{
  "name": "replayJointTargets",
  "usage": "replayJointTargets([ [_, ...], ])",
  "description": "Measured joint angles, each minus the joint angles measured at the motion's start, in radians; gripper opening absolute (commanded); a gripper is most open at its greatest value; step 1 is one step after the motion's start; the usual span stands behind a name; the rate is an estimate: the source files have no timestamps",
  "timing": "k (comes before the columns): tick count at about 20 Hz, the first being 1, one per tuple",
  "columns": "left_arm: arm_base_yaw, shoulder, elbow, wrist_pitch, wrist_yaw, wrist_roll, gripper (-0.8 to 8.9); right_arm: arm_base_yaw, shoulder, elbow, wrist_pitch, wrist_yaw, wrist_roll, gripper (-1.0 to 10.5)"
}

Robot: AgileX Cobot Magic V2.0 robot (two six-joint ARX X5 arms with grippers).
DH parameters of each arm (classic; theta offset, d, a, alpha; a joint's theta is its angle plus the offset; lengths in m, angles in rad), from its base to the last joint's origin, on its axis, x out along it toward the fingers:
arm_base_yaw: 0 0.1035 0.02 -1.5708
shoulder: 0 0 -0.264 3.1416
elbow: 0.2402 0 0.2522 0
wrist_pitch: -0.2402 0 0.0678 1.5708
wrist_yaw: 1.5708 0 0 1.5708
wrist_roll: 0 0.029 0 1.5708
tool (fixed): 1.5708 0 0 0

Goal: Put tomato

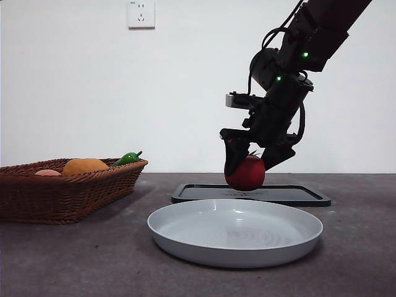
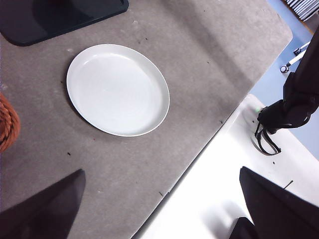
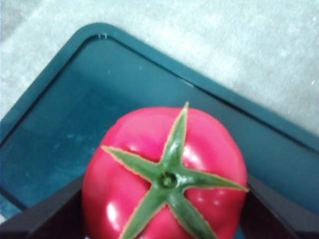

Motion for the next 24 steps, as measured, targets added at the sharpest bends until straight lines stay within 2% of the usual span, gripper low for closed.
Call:
replayJointTargets([
  [5,0.0,0.0,0.0,0.0,0.0,0.0,4.96,0.0,0.008,0.001,-0.024,0.0,0.0,2.4],
  [7,0.0,0.0,0.0,0.0,0.0,0.0,4.96,0.0,0.008,0.001,-0.026,0.0,0.0,3.4],
  [9,0.0,0.0,0.0,0.0,0.0,0.0,4.96,0.001,0.008,0.001,-0.026,-0.001,0.0,3.7],
  [12,0.0,0.0,0.0,0.0,0.0,0.0,4.96,0.001,0.008,0.002,-0.026,0.0,0.0,5.2],
  [17,0.0,0.0,0.0,0.0,0.0,0.0,4.96,0.001,-0.031,0.002,-0.072,0.002,0.0,5.2],
  [24,0.0,0.0,0.0,0.0,0.0,0.0,4.96,0.001,-0.364,0.003,-0.262,0.0,0.011,5.2],
])
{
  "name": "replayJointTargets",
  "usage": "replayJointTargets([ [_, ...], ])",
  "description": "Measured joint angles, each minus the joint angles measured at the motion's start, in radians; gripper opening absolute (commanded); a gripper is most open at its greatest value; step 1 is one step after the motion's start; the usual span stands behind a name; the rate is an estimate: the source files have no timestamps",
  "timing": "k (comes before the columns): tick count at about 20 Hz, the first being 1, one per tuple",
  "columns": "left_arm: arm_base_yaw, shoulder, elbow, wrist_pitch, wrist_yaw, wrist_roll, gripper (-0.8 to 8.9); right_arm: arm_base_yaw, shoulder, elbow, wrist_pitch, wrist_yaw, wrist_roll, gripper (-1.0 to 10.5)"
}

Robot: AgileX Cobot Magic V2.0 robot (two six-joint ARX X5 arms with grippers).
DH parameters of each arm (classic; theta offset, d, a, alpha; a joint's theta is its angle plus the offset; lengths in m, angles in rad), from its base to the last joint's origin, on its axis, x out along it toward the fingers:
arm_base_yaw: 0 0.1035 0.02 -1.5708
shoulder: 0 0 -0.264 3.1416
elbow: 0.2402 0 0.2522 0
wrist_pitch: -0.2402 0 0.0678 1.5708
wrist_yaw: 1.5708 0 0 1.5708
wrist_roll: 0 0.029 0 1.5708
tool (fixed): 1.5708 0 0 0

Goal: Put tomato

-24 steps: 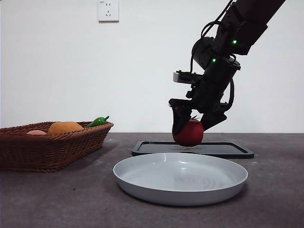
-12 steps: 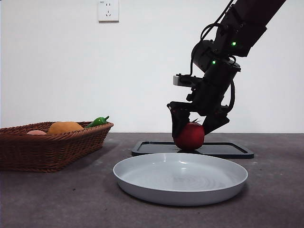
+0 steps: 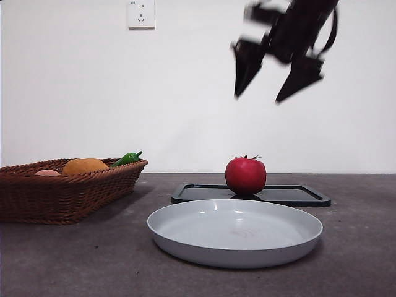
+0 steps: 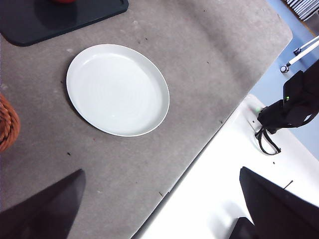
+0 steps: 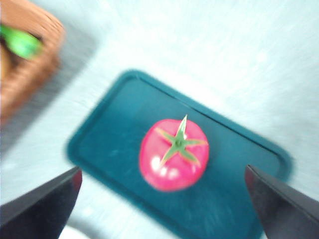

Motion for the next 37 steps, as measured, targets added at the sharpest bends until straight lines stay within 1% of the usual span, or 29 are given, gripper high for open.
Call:
replayJointTargets([
  [3,0.0,0.0,0.0,0.001,0.0,0.0,4.96,0.0,-0.166,0.0,-0.127,-0.001,0.001,5.2],
  [7,0.0,0.0,0.0,0.001,0.0,0.0,4.96,0.0,-0.337,0.0,-0.293,-0.008,0.004,5.2],
  [9,0.0,0.0,0.0,0.001,0.0,0.0,4.96,0.0,-0.439,-0.034,-0.313,-0.028,0.007,5.2],
  [11,0.0,0.0,0.0,0.001,0.0,0.0,4.96,0.001,-0.56,-0.117,-0.32,-0.037,0.008,5.2],
  [13,0.0,0.0,0.0,0.001,0.0,0.0,4.96,0.001,-0.684,-0.225,-0.336,-0.076,0.022,5.2],
  [17,0.0,0.0,0.0,0.002,0.0,0.0,4.96,0.007,-0.904,-0.417,-0.376,-0.204,0.047,5.2],
  [20,0.0,0.0,0.0,0.002,0.0,0.0,4.96,0.008,-1.015,-0.506,-0.436,-0.238,0.05,5.2],
  [23,0.0,0.0,0.0,0.002,0.0,0.0,4.96,0.008,-1.082,-0.558,-0.469,-0.262,0.05,5.2],
  [26,0.0,0.0,0.0,0.002,0.0,0.0,4.96,0.008,-1.112,-0.581,-0.474,-0.28,0.051,5.2],
  [37,0.0,0.0,0.0,0.002,0.0,0.0,4.94,0.008,-1.112,-0.581,-0.473,-0.287,0.051,5.2],
])
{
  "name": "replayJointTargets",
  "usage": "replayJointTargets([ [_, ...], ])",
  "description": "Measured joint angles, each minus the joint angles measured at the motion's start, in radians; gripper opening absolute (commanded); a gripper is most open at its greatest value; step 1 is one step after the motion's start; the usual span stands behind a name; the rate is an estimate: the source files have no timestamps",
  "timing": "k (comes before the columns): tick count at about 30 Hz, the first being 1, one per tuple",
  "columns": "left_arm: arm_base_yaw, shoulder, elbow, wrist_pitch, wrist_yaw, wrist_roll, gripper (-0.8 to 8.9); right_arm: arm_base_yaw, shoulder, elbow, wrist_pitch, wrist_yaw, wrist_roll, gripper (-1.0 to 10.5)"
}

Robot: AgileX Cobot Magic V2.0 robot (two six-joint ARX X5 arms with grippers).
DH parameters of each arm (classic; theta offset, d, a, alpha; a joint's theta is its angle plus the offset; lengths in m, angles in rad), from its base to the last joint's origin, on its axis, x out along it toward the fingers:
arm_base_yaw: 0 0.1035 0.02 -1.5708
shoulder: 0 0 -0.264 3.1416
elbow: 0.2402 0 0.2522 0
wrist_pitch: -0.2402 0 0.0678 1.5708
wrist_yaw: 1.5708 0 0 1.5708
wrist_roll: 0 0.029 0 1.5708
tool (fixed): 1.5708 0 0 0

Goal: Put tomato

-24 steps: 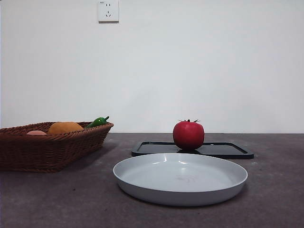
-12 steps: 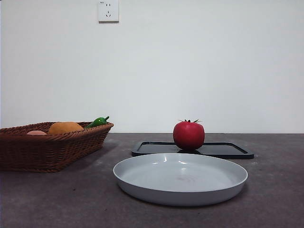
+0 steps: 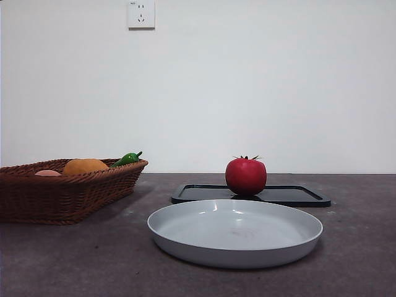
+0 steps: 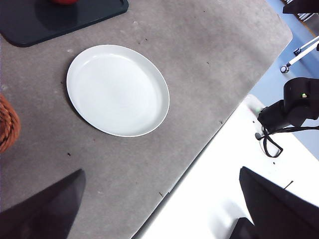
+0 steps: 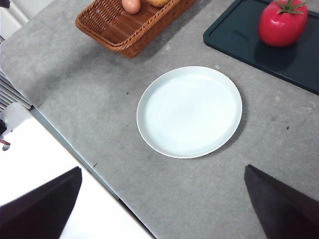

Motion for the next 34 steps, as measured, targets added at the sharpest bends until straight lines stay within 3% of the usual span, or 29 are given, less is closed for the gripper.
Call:
replayJointTargets([
  [3,0.0,0.0,0.0,0.0,0.0,0.0,4.42,0.0,0.0,0.0,0.0,0.0,0.0,4.6],
  [9,0.0,0.0,0.0,0.0,0.0,0.0,2.03,0.0,0.0,0.0,0.0,0.0,-0.002,0.8],
  [13,0.0,0.0,0.0,0.0,0.0,0.0,0.02,0.0,0.0,0.0,0.0,0.0,-0.004,0.1],
  [34,0.0,0.0,0.0,0.006,0.0,0.0,0.09,0.0,0.0,0.0,0.014,0.0,-0.007,0.1],
])
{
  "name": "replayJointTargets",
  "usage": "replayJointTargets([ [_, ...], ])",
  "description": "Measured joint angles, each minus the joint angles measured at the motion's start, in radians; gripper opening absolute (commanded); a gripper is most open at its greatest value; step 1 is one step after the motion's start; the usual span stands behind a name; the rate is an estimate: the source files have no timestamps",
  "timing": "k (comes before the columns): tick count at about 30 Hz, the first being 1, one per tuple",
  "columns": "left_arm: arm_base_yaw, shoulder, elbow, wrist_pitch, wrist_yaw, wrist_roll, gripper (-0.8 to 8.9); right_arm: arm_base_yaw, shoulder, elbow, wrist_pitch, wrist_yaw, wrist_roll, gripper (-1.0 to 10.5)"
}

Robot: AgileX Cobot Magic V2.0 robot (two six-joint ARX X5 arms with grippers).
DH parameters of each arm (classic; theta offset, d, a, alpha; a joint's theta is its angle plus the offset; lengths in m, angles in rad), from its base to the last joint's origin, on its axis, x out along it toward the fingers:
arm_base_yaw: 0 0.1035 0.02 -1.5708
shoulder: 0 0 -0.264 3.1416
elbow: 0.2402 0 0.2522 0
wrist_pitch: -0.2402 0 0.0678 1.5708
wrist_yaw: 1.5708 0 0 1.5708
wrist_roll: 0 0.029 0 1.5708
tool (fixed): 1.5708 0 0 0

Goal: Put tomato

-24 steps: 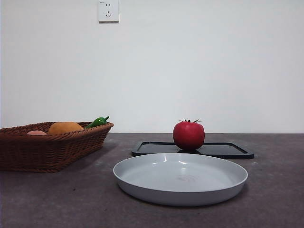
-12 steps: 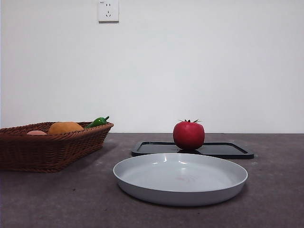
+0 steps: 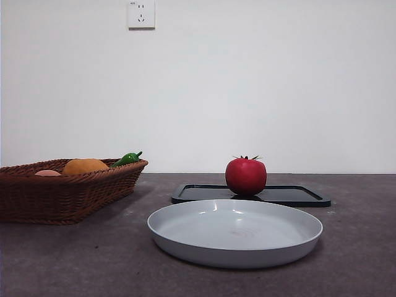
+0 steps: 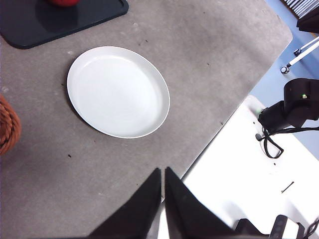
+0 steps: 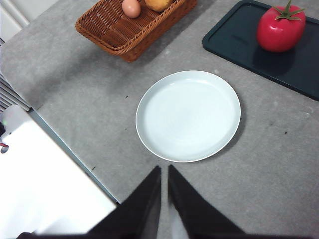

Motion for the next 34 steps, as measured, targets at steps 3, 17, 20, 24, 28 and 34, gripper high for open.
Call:
replayJointTargets([
  [3,0.0,0.0,0.0,0.0,0.0,0.0,0.09,0.0,0.0,0.0,0.0,0.0,0.0,0.1],
  [17,0.0,-0.04,0.0,0.047,0.0,0.001,0.09,0.0,0.0,0.0,0.0,0.0,0.0,0.1],
  [20,0.02,-0.088,0.0,0.131,-0.041,0.014,0.09,0.0,0.0,0.0,0.0,0.0,0.0,0.1],
  [24,0.096,-0.167,-0.008,0.37,-0.15,0.024,0.09,0.0,0.0,0.0,0.0,0.0,0.0,0.1],
  [28,0.178,-0.256,-0.051,0.582,-0.261,0.031,0.09,0.0,0.0,0.0,0.0,0.0,0.0,0.1],
  [34,0.249,-0.401,-0.249,0.837,-0.449,0.05,0.09,0.0,0.0,0.0,0.0,0.0,0.0,0.1],
])
